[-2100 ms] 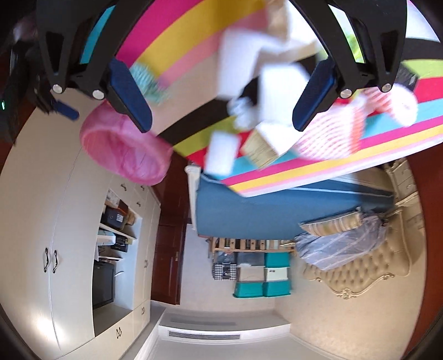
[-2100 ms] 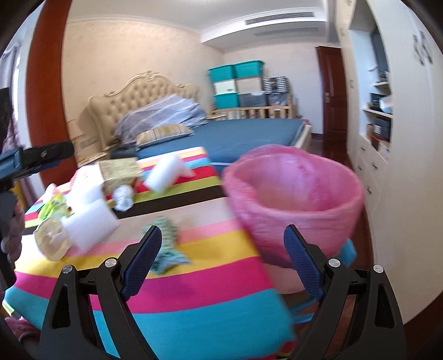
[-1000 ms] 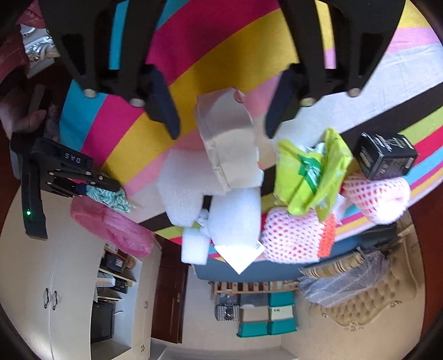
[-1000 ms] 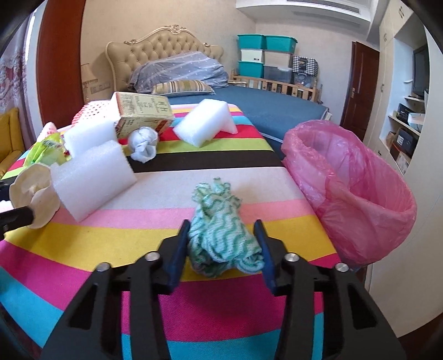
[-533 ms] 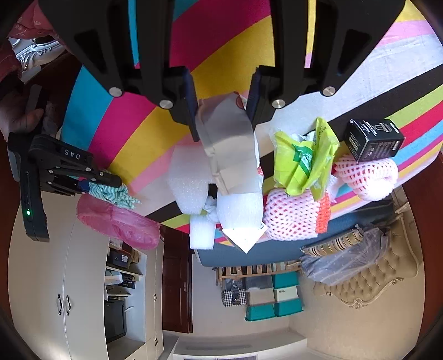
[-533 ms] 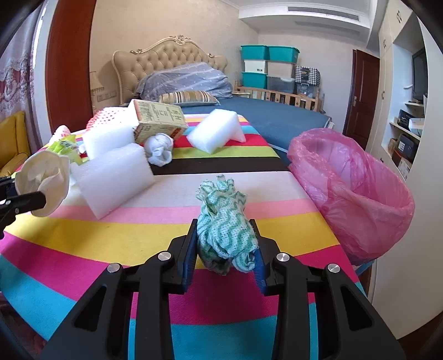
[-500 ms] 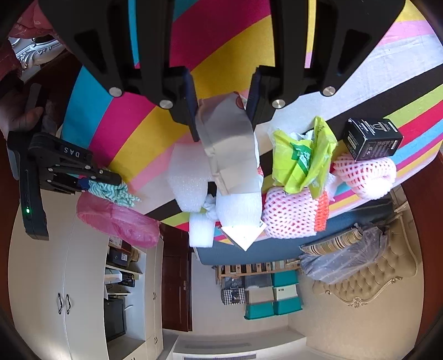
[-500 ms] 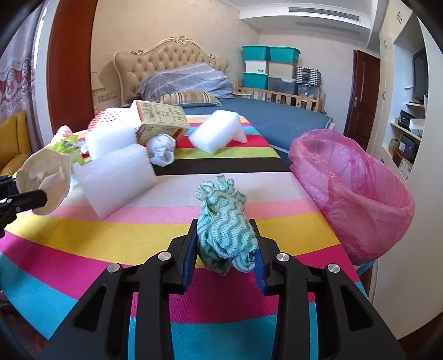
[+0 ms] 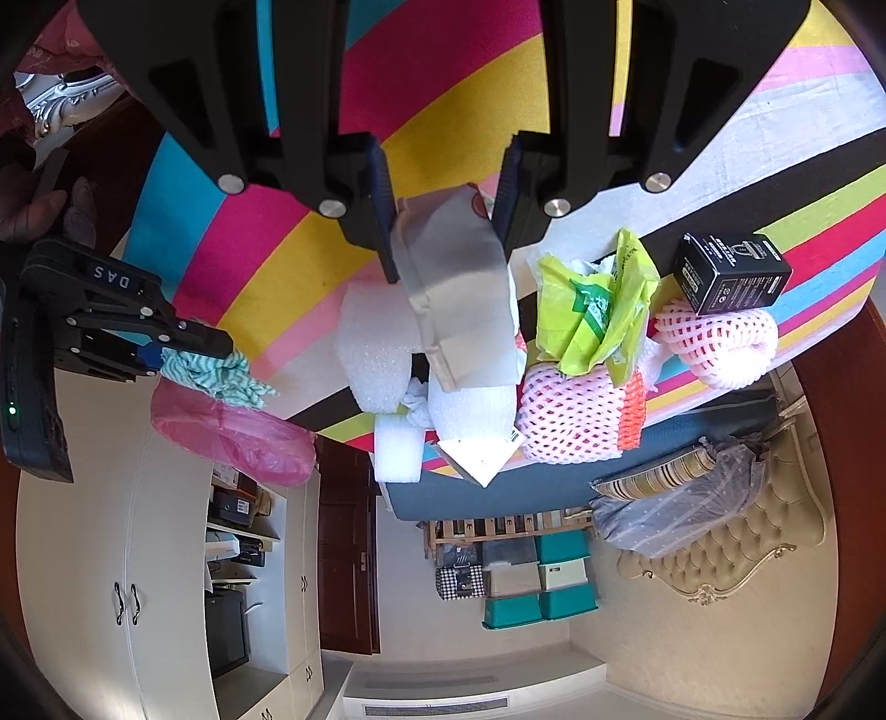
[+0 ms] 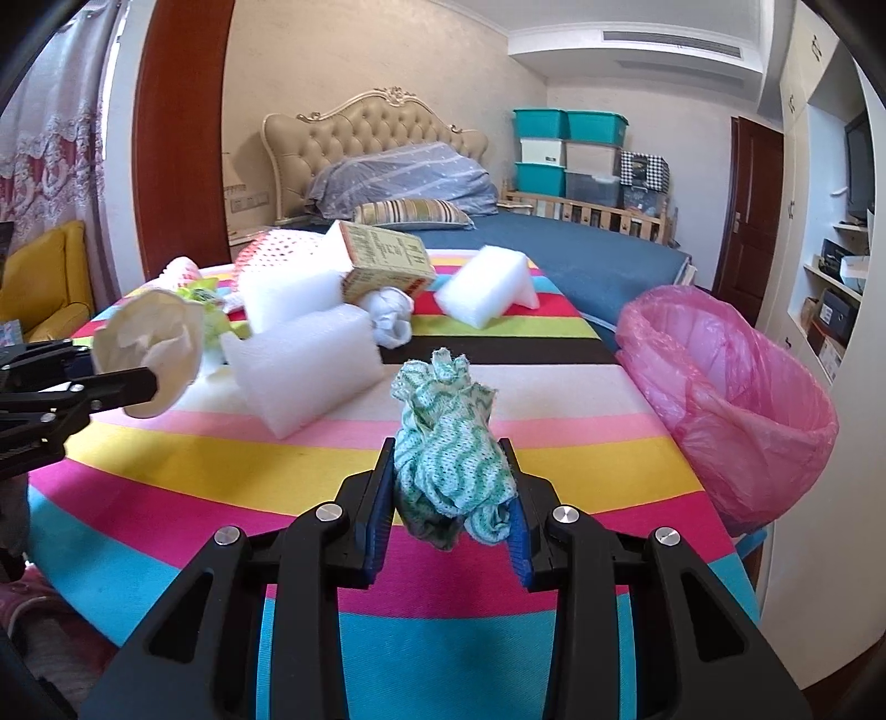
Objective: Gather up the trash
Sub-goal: 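Carry the cloth and foam piece over the wastebasket and open both tools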
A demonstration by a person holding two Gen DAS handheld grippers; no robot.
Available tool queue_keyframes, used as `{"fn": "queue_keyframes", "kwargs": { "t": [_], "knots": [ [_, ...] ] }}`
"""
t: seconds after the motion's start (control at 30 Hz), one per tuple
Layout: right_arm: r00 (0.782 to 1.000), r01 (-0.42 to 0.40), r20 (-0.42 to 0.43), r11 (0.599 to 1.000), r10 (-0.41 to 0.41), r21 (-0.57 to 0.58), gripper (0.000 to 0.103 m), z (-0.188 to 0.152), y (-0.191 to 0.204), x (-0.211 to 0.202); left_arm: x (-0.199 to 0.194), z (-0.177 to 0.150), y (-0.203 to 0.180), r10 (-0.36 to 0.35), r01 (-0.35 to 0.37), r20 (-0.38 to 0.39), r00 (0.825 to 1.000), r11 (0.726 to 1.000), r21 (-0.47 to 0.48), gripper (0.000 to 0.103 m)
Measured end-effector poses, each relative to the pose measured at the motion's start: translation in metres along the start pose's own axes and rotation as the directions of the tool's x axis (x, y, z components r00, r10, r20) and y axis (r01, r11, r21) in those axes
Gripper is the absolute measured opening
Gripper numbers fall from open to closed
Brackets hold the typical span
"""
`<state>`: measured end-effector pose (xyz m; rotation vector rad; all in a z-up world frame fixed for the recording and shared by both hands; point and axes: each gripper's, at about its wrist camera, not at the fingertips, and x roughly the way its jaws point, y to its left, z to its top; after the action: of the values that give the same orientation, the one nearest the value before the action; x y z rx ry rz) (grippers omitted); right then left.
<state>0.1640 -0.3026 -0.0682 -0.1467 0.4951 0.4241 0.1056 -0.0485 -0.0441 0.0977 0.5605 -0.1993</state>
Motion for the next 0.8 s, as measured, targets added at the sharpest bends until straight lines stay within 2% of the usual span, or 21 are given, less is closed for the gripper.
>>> {"fn": "queue_keyframes", "kwargs": {
  "t": [0.4, 0.8],
  "knots": [
    [0.998, -0.060, 0.028, 0.998, 0.061, -0.028, 0.034, 0.002, 0.019, -0.014, -0.006, 0.002, -0.013, 0.023, -0.023, 0.024, 0.999, 0.999, 0.025, 0.030],
    [0.995, -0.036, 0.098, 0.999, 0.034, 0.018, 0.034, 0.007, 0.002, -0.035, -0.013, 0.016, -0.036, 0.021, -0.027, 0.077, 0.997, 0.996, 0.082, 0.030]
  ]
}}
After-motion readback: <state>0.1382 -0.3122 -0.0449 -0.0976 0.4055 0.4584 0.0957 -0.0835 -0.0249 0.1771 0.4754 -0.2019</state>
